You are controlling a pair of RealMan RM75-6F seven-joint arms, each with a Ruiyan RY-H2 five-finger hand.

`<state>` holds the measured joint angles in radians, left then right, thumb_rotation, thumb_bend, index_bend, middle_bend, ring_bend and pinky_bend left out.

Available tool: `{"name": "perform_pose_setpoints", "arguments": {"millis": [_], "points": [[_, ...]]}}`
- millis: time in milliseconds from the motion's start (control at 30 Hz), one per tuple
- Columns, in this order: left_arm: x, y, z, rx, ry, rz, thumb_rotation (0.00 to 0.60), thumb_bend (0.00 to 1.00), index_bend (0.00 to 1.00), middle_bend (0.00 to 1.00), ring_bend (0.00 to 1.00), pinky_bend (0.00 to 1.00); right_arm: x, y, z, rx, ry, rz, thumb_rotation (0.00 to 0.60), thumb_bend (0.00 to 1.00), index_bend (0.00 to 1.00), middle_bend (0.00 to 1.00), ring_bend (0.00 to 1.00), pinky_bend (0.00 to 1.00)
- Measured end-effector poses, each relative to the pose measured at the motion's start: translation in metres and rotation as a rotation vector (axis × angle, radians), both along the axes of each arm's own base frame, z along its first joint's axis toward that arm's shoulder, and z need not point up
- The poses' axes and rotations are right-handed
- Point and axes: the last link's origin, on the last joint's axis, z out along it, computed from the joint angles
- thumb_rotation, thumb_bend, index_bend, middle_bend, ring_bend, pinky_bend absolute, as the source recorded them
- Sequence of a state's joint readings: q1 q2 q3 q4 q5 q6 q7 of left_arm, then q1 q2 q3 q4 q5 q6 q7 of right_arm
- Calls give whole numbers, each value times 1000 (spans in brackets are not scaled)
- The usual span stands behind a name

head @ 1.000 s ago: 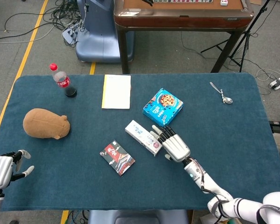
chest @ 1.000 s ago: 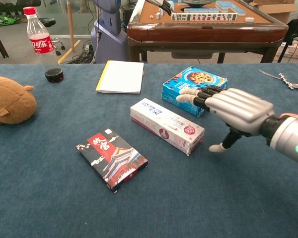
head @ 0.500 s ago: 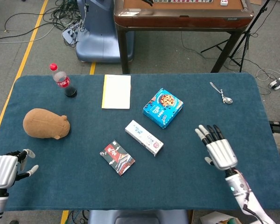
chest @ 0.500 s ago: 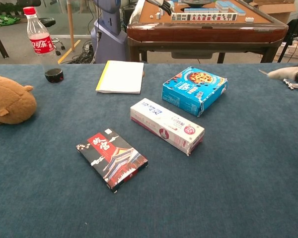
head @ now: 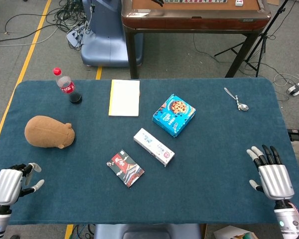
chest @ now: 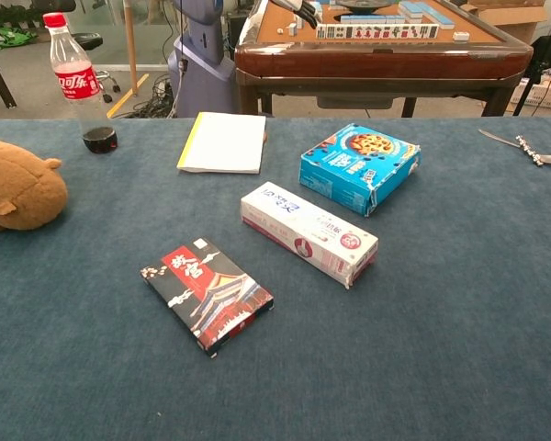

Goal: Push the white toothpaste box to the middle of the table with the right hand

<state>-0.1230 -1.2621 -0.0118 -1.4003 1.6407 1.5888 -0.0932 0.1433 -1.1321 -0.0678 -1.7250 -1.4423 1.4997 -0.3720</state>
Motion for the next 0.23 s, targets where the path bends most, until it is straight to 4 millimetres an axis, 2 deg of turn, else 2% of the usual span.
{"name": "perform_pose_setpoints", "arguments": {"millis": [233], "points": [[0,1,-4,-13,13,3,600,178,528,816,612,642,-5,-2,4,6,-16,-20,600,0,192,179,28,65]]}}
